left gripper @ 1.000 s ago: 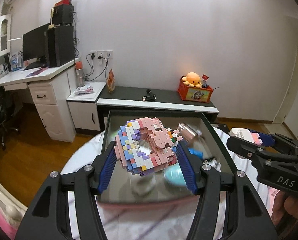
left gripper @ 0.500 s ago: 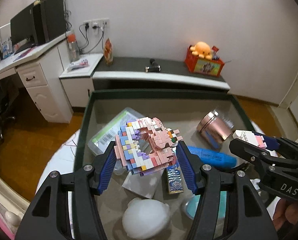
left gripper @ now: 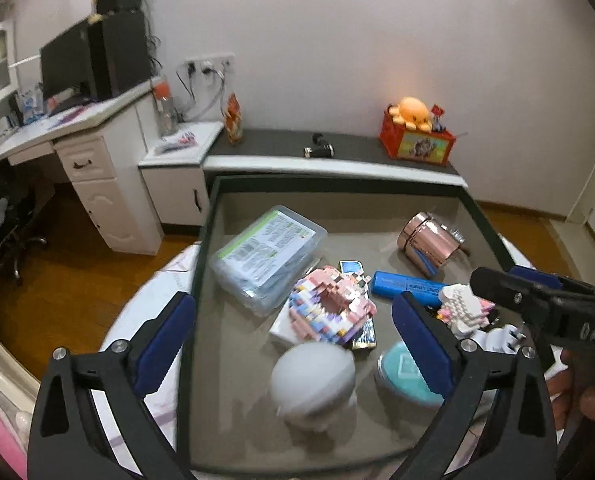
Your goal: Organize rigid objects
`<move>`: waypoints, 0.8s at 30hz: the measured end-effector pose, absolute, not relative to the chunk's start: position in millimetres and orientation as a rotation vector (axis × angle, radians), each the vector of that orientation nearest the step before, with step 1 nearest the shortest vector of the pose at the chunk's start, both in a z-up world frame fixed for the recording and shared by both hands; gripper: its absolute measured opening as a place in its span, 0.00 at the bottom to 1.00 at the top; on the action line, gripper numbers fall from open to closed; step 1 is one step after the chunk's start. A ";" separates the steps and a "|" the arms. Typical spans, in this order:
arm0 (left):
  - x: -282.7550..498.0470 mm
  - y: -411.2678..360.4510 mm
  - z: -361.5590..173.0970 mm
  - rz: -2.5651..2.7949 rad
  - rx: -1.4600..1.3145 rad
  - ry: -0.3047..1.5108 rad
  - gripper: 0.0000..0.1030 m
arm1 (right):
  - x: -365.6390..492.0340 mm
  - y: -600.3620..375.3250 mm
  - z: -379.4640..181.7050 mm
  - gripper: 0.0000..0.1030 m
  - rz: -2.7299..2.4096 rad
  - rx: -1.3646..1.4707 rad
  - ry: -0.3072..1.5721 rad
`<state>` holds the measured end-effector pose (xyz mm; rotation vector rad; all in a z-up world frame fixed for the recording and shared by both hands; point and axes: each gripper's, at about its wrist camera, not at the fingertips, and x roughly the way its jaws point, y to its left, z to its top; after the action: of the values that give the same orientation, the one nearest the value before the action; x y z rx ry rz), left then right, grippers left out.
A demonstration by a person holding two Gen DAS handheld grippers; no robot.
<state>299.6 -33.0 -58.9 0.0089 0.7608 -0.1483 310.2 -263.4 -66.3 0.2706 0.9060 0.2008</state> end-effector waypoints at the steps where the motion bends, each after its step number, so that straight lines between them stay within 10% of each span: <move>1: 291.8 -30.8 -54.0 -0.140 0.008 0.743 0.99 | 304.1 -266.0 -63.6 0.88 0.200 0.282 0.892; 24: 67.0 -6.4 27.8 -0.061 -0.007 0.477 1.00 | 63.8 -225.3 45.6 0.88 0.043 0.108 0.503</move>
<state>67.0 -6.4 27.8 -0.0073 0.4767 -0.0610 63.8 -225.3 45.6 0.1085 0.5026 0.0428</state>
